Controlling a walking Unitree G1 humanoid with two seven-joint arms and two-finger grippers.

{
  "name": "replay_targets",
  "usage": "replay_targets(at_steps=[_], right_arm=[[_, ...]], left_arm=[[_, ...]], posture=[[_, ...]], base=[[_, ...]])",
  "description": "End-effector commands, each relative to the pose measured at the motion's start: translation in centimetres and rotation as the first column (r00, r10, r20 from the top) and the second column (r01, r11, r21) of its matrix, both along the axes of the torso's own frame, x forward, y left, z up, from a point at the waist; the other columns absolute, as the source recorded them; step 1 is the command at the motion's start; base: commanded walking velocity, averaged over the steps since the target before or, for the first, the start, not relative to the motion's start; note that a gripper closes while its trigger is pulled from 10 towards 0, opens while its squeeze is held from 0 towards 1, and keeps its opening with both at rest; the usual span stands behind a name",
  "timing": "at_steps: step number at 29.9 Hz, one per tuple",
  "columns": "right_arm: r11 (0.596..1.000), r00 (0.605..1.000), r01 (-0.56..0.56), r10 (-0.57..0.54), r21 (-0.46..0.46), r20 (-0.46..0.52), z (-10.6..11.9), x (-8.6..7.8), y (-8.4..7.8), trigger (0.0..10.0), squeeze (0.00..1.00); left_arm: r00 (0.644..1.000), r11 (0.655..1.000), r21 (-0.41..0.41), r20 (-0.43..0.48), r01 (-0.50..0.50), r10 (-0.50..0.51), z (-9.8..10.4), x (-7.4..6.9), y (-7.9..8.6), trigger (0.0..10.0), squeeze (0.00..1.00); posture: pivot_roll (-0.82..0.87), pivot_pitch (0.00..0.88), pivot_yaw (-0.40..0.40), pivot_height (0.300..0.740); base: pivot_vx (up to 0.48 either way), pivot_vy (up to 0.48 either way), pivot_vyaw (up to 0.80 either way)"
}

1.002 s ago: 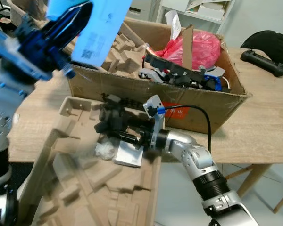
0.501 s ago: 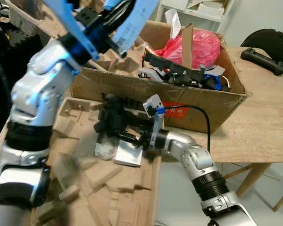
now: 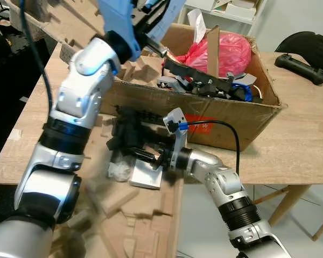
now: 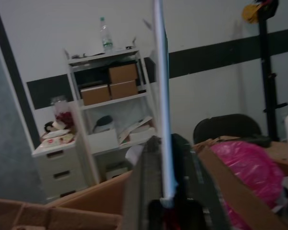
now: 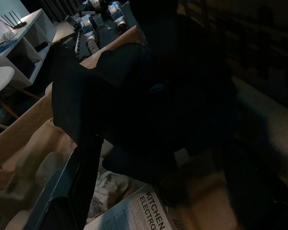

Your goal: Picking trash to rubbish bin

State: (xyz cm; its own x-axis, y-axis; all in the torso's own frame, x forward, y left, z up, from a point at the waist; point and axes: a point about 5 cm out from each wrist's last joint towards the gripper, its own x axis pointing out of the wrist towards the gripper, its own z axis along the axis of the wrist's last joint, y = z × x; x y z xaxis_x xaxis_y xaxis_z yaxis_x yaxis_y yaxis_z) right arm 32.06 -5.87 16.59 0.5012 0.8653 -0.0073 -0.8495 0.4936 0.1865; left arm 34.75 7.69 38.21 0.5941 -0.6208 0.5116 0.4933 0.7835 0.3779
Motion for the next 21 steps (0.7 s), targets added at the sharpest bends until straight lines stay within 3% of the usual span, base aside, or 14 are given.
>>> replay_targets(at_steps=[1,11,16,17,18,19,20,21], right_arm=[[1.0,1.0,0.021,-0.021,-0.003,-0.011,-0.4,-0.2,-0.4,10.0,0.0],[0.999,0.999,0.032,-0.032,0.005,-0.006,-0.2,-0.2,-0.6,10.0,0.0],[0.999,0.999,0.032,-0.032,0.008,-0.004,-0.1,-0.2,-0.6,10.0,0.0],[0.999,0.999,0.032,-0.032,0.009,-0.004,-0.1,-0.2,-0.6,10.0,0.0],[0.999,0.999,0.032,-0.032,0.009,-0.004,-0.1,-0.2,-0.6,10.0,0.0],[0.999,0.999,0.032,-0.032,0.01,-0.004,-0.1,-0.2,-0.6,10.0,0.0],[0.999,0.999,0.032,-0.032,0.01,-0.004,-0.1,-0.2,-0.6,10.0,0.0],[0.999,1.0,0.031,-0.03,0.011,-0.003,-0.1,-0.3,-0.5,10.0,0.0]], left_arm=[[0.999,1.0,0.017,0.04,0.006,-0.007,0.6,-0.2,-1.1,10.0,1.0],[0.978,0.981,0.176,0.206,-0.081,0.043,0.7,-0.3,-2.7,10.0,1.0],[0.97,0.977,0.189,0.238,-0.103,0.056,0.9,-0.3,-2.7,10.0,1.0],[0.97,0.979,0.179,0.238,-0.1,0.056,1.0,-0.4,-2.6,10.0,0.71],[0.97,0.979,0.179,0.238,-0.1,0.056,1.0,-0.4,-2.6,10.0,0.71],[0.977,0.989,0.13,0.21,-0.074,0.045,1.2,-0.3,-2.1,10.0,0.0],[0.977,0.989,0.13,0.21,-0.074,0.045,1.2,-0.3,-2.1,10.0,0.0],[0.986,0.998,0.054,0.164,-0.028,0.018,1.5,-0.3,-1.4,10.0,0.0]], posture=[[0.15,0.13,-0.051,0.74],[0.13,0.126,-0.037,0.74],[0.14,0.125,-0.038,0.74],[0.14,0.125,-0.038,0.74],[0.14,0.125,-0.038,0.74],[0.14,0.125,-0.038,0.74],[0.14,0.125,-0.038,0.74],[0.14,0.128,-0.038,0.74]], base=[[0.0,0.0,0.0],[0.0,0.0,0.0],[0.0,0.0,0.0],[0.0,0.0,0.0],[0.0,0.0,0.0],[0.0,0.0,0.0],[0.0,0.0,0.0],[0.0,0.0,0.0]])
